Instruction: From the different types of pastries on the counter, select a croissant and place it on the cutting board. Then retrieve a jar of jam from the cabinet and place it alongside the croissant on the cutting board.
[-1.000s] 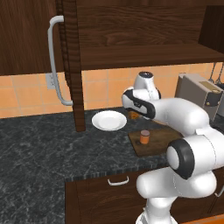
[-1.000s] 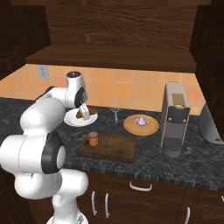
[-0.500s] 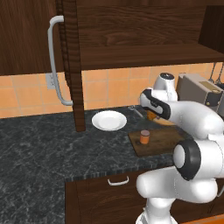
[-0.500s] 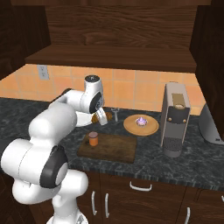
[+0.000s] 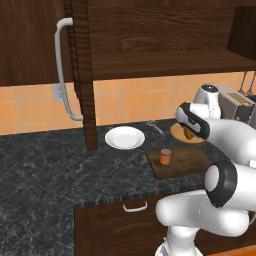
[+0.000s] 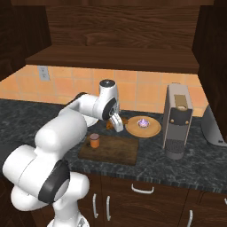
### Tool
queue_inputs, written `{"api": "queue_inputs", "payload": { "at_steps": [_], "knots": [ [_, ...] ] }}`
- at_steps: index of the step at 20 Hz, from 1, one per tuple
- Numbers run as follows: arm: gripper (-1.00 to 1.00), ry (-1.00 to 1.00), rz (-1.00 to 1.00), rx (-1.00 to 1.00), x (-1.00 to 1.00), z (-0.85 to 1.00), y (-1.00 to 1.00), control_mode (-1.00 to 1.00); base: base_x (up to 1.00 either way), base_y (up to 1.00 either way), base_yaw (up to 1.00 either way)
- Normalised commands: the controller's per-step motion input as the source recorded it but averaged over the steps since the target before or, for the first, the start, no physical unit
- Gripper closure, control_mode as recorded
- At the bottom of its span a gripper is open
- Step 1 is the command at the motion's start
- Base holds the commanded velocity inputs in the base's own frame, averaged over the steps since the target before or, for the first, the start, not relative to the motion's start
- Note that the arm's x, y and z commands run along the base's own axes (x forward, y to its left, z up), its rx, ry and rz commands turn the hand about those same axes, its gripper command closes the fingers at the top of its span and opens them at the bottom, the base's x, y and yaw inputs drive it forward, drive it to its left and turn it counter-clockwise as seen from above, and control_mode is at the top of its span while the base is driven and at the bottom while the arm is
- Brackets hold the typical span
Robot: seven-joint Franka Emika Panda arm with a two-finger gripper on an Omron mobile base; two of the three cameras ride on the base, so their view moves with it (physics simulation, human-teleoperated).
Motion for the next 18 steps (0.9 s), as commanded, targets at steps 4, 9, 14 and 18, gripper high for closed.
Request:
{"api": "queue_inputs", "payload": {
  "at_steps": [4, 9, 14, 18],
  "knots": [
    [1.0, 0.0, 0.04, -0.05, -0.11, -0.03, -0.09, -1.0, 0.0, 0.0, 0.0],
    [1.0, 0.01, 0.05, -0.01, 0.01, -0.33, 0.0, -1.0, 0.0, 0.0, 0.0],
    [1.0, 0.0, 0.03, -0.01, -0.11, -0.26, 0.0, -1.0, 0.0, 0.0, 0.0],
    [1.0, 0.02, 0.05, -0.05, -0.26, -0.32, 0.0, -1.0, 0.0, 0.0, 0.0]
  ]
}}
